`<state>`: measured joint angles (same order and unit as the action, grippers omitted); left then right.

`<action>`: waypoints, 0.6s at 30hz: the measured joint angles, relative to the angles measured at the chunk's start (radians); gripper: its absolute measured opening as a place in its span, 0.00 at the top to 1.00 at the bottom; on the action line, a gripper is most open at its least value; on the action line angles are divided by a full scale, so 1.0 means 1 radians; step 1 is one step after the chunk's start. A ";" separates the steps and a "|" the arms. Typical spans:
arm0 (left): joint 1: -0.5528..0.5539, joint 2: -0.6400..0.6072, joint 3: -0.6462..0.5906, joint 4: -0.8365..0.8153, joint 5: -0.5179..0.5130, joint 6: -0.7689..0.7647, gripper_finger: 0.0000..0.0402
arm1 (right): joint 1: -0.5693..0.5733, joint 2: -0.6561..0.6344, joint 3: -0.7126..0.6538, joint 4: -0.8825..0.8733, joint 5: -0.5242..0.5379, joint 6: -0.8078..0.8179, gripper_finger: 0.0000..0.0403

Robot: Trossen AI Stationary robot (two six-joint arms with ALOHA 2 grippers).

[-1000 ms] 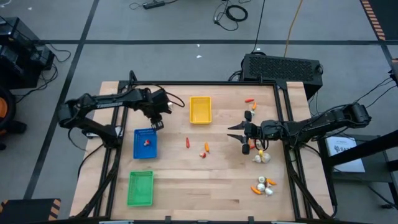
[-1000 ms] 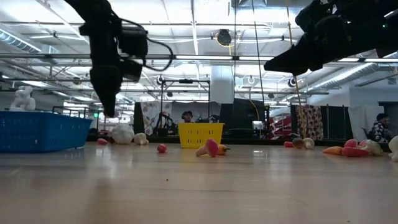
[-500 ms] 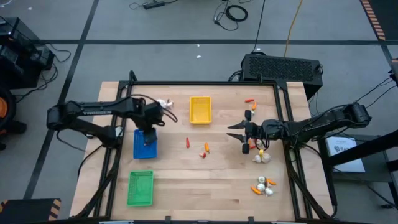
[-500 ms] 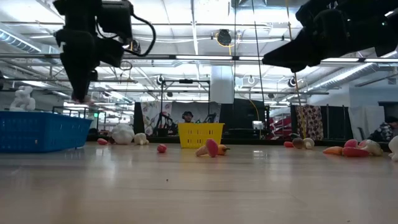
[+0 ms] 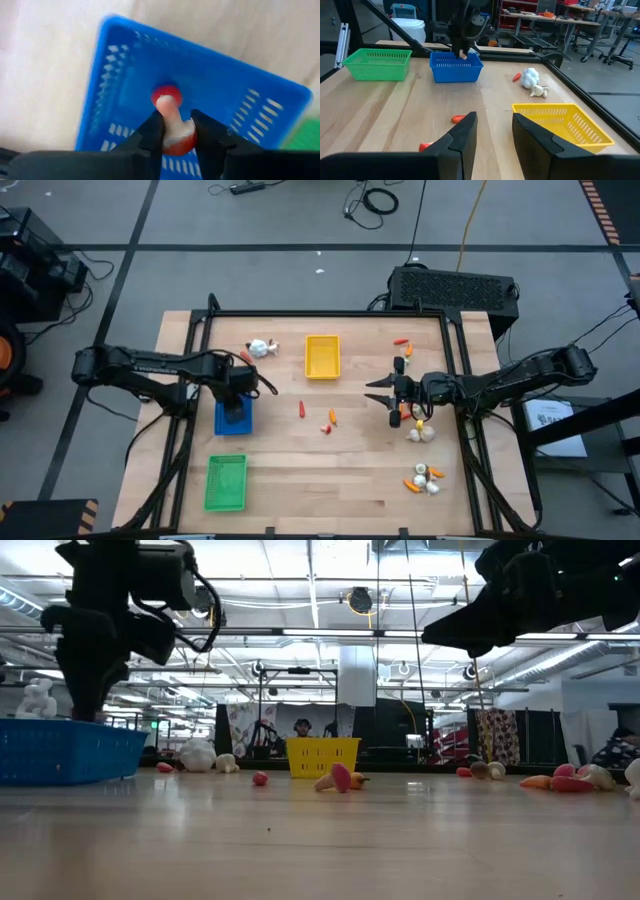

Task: Sort produce into baskets
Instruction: Put the orange mushroom into the blue bin

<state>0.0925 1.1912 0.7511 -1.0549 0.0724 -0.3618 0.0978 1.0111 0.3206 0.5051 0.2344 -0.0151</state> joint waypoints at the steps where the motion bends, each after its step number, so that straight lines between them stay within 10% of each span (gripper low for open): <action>1: -0.005 0.000 -0.006 0.028 -0.018 0.000 0.75 | 0.000 0.000 0.000 0.000 0.000 0.000 0.71; 18: -0.028 0.000 -0.014 0.120 -0.028 0.010 0.52 | 0.000 0.000 0.000 -0.001 0.000 0.003 0.71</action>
<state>0.0647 1.1915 0.7368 -0.9347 0.0444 -0.3522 0.0978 1.0111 0.3206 0.5045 0.2348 -0.0122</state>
